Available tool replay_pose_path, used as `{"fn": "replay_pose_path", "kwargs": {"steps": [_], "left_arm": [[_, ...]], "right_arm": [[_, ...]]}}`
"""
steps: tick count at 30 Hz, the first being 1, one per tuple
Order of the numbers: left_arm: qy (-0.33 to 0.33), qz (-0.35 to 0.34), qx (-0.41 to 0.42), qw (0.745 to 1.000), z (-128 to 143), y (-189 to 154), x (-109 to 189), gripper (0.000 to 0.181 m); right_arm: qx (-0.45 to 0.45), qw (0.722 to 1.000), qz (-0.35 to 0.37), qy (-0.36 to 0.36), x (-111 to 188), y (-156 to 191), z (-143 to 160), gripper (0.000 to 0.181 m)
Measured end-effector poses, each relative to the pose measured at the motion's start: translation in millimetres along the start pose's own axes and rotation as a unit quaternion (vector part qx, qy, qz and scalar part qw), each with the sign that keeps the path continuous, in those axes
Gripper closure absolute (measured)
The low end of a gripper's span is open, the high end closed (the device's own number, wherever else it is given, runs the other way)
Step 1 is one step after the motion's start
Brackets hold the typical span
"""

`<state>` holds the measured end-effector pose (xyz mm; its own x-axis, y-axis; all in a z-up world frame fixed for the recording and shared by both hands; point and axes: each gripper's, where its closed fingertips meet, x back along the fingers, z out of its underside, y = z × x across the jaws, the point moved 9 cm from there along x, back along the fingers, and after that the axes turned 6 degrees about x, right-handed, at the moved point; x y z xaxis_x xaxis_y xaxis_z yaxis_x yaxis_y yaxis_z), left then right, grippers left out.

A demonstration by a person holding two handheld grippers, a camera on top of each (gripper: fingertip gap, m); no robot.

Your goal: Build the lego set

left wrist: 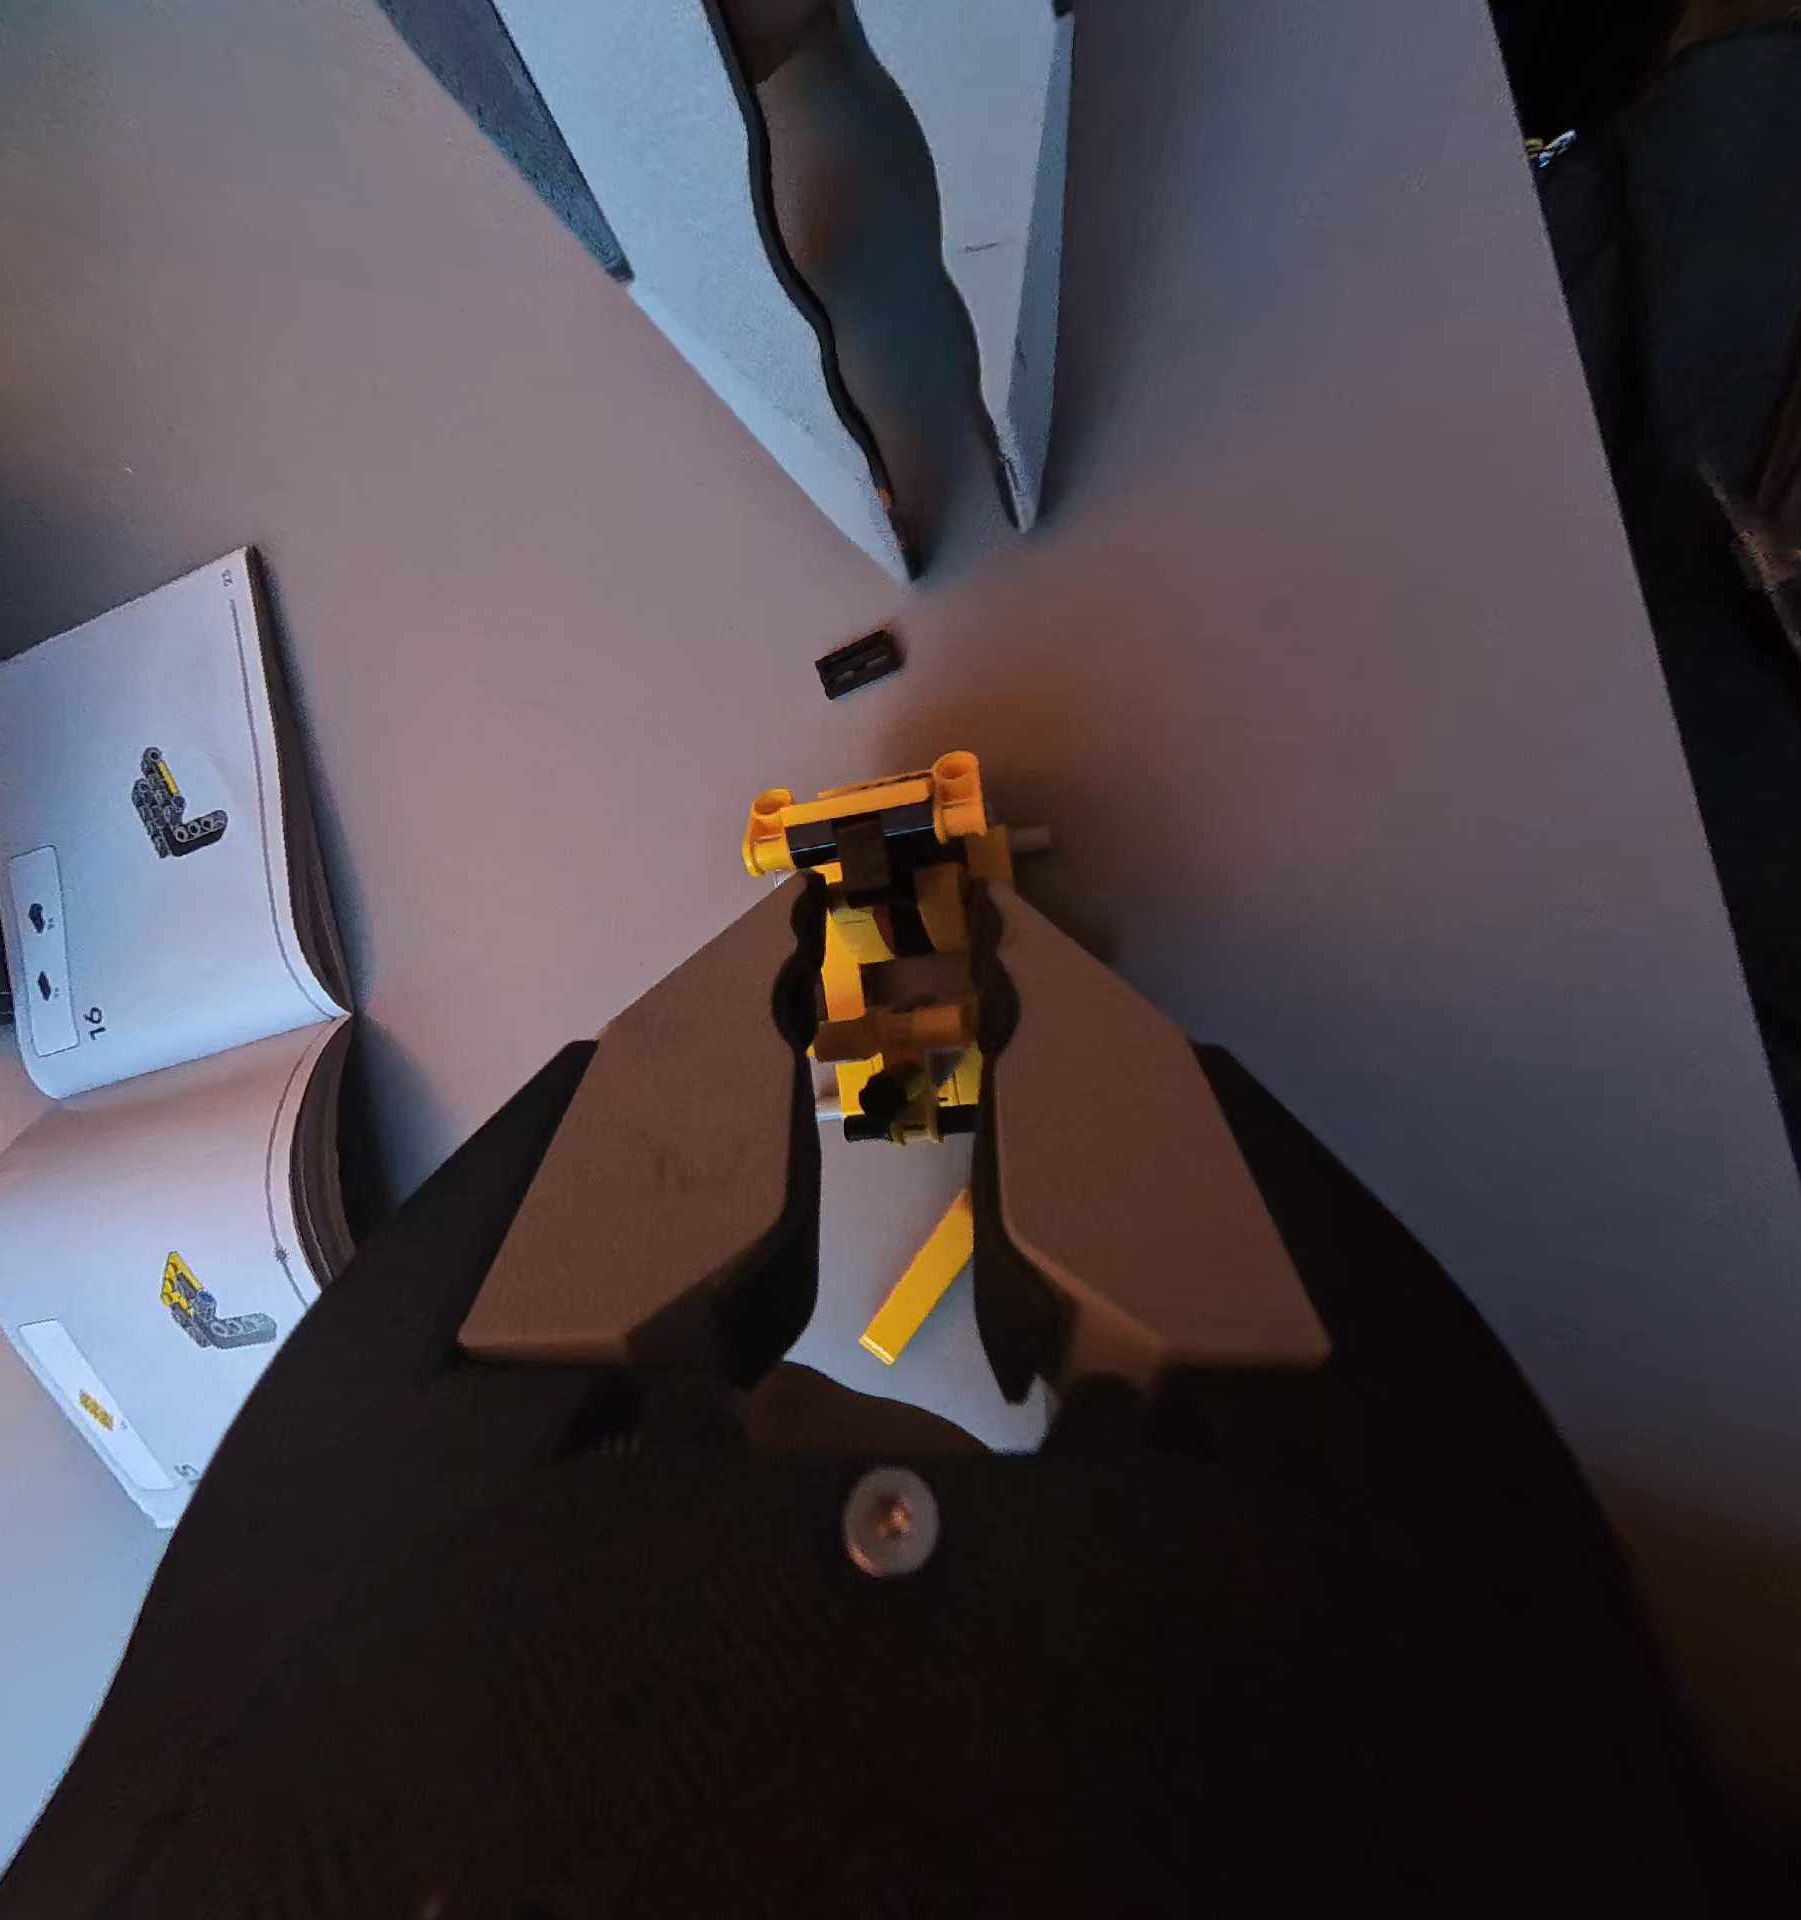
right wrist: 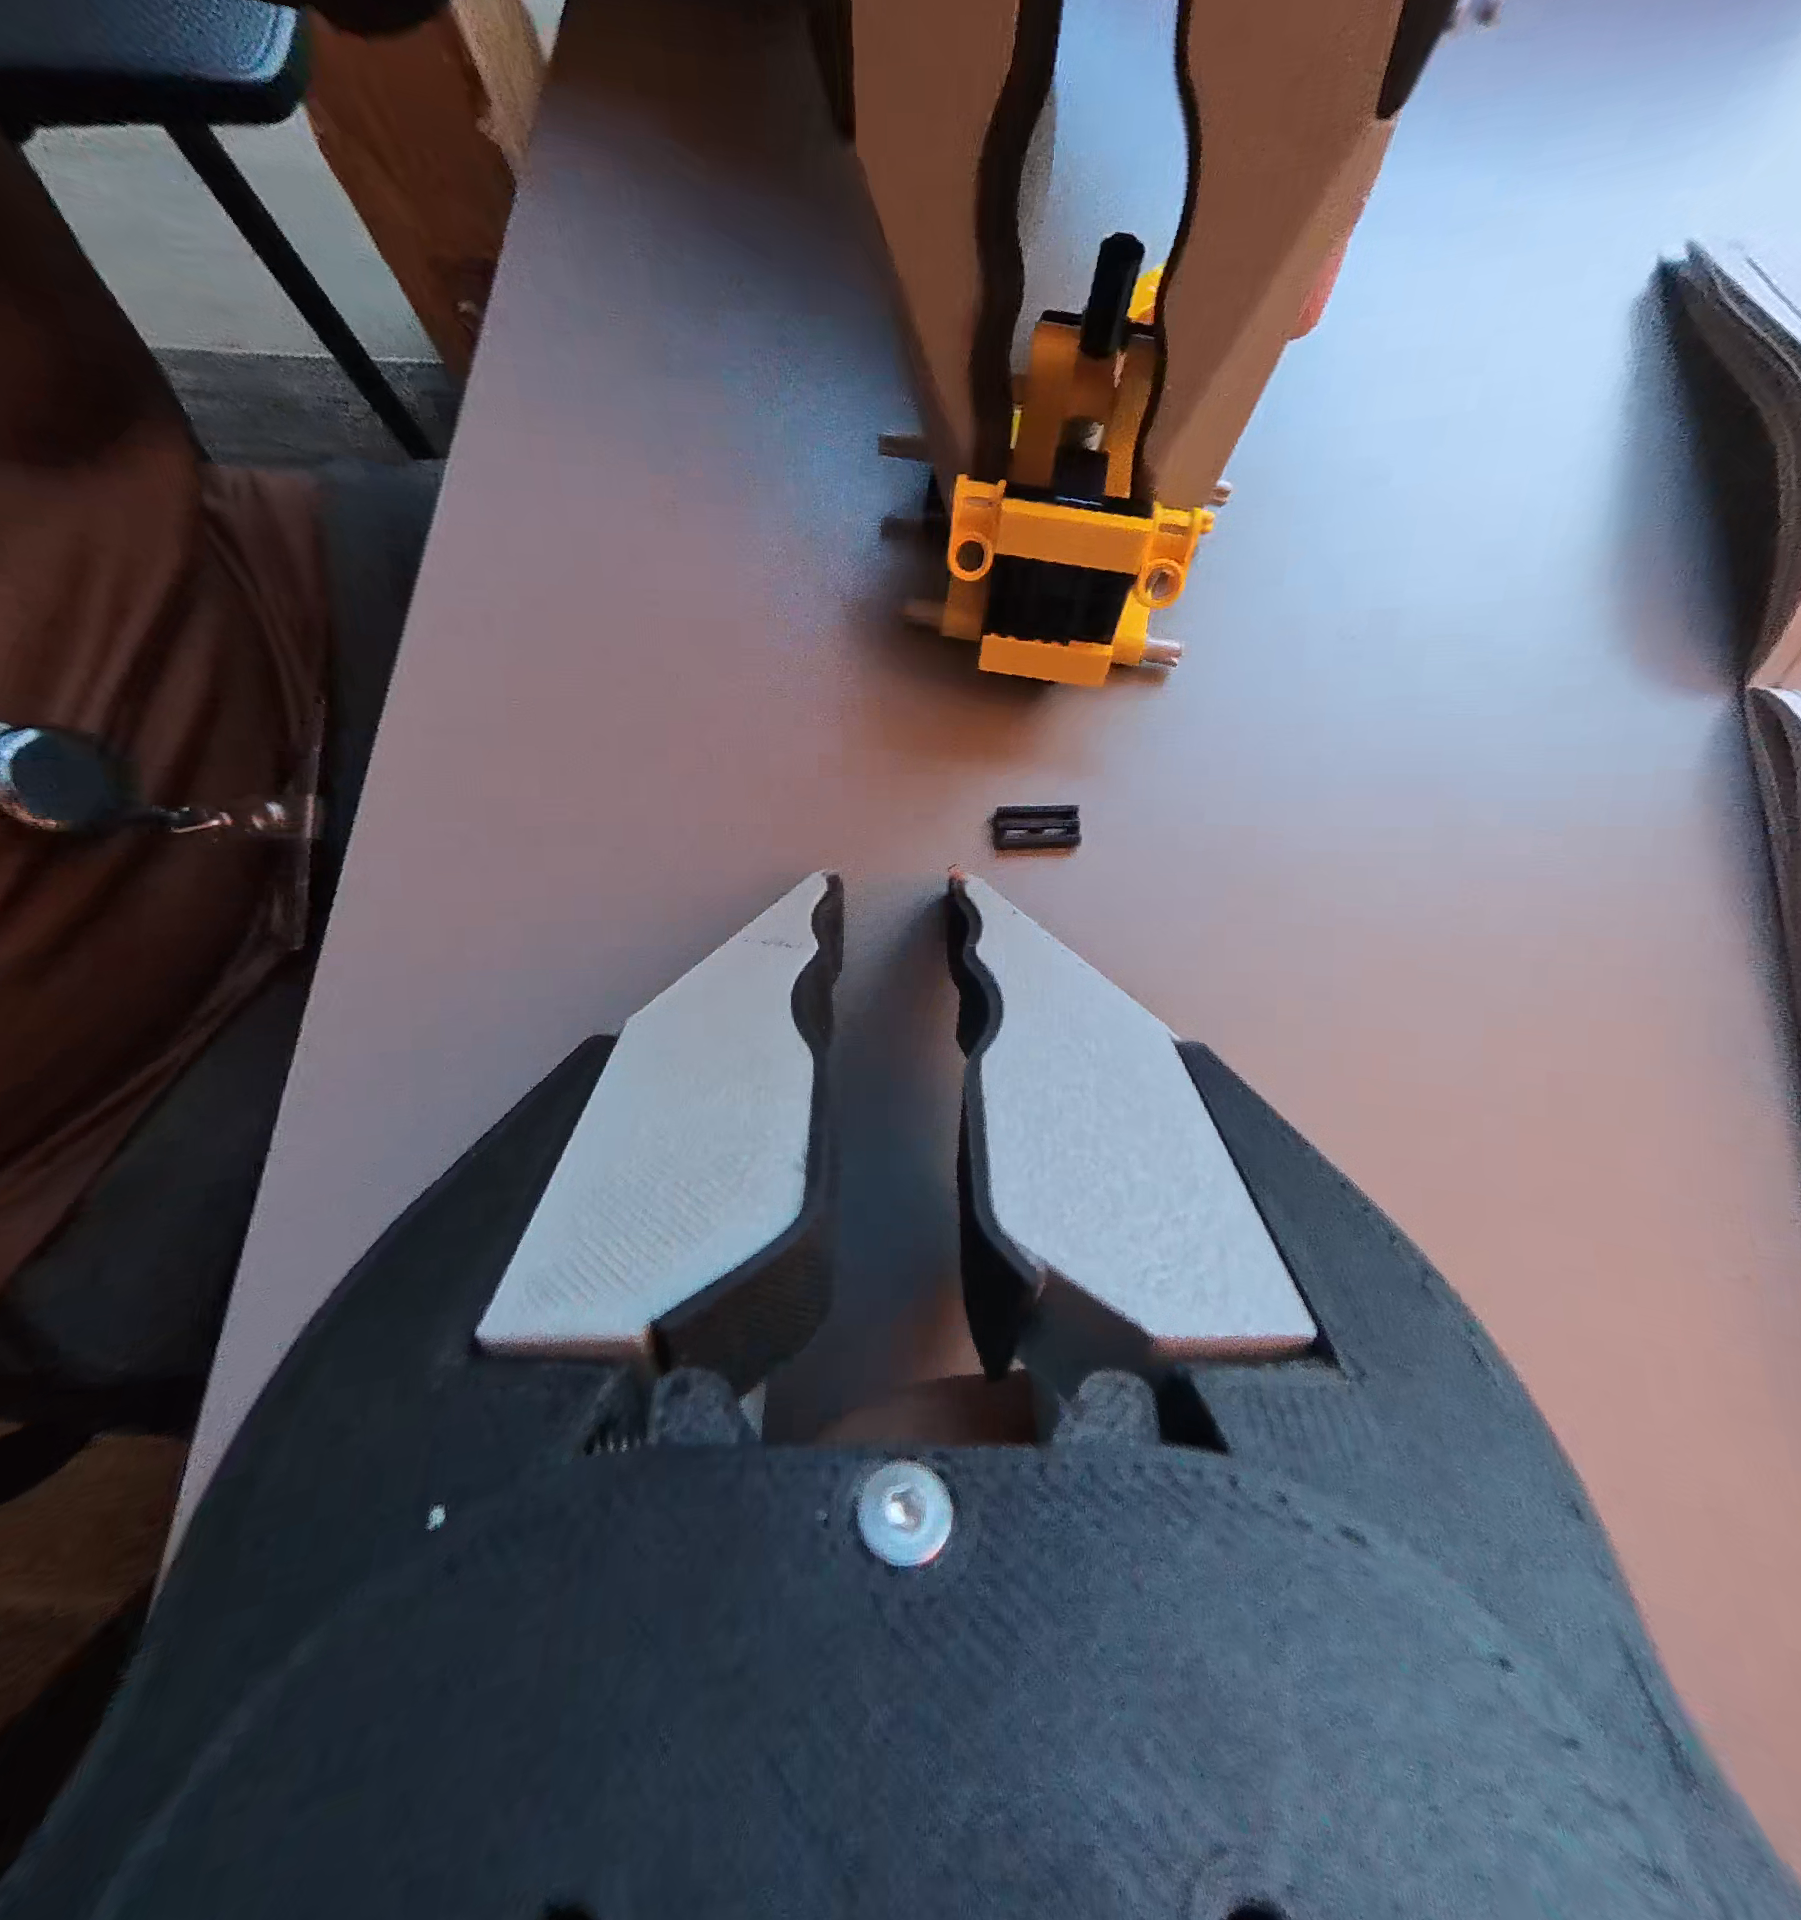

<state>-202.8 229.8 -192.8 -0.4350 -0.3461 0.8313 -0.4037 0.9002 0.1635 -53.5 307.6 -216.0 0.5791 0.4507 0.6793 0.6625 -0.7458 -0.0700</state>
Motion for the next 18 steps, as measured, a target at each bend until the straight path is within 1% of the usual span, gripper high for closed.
{"fn": "replay_pose_path", "kwargs": {"steps": [3, 7, 12, 18], "left_arm": [[-0.014, 0.004, 0.000, 1.000, 0, 1, -1, 0.156], [-0.026, 0.014, -0.004, 1.000, 0, 2, -3, 0.157], [-0.037, 0.021, -0.007, 0.999, 2, 3, -3, 0.156], [-0.044, 0.024, -0.016, 0.999, 0, 0, -4, 0.156]], "right_arm": [[-0.007, 1.000, 0.024, 0.002, 2, -7, 2, 0.164], [-0.002, 0.997, 0.072, -0.009, 2, -20, -2, 0.166], [0.017, 0.997, 0.078, 0.008, -6, -19, -3, 0.167], [0.024, 0.996, 0.080, 0.008, -9, -16, -6, 0.164]]}}
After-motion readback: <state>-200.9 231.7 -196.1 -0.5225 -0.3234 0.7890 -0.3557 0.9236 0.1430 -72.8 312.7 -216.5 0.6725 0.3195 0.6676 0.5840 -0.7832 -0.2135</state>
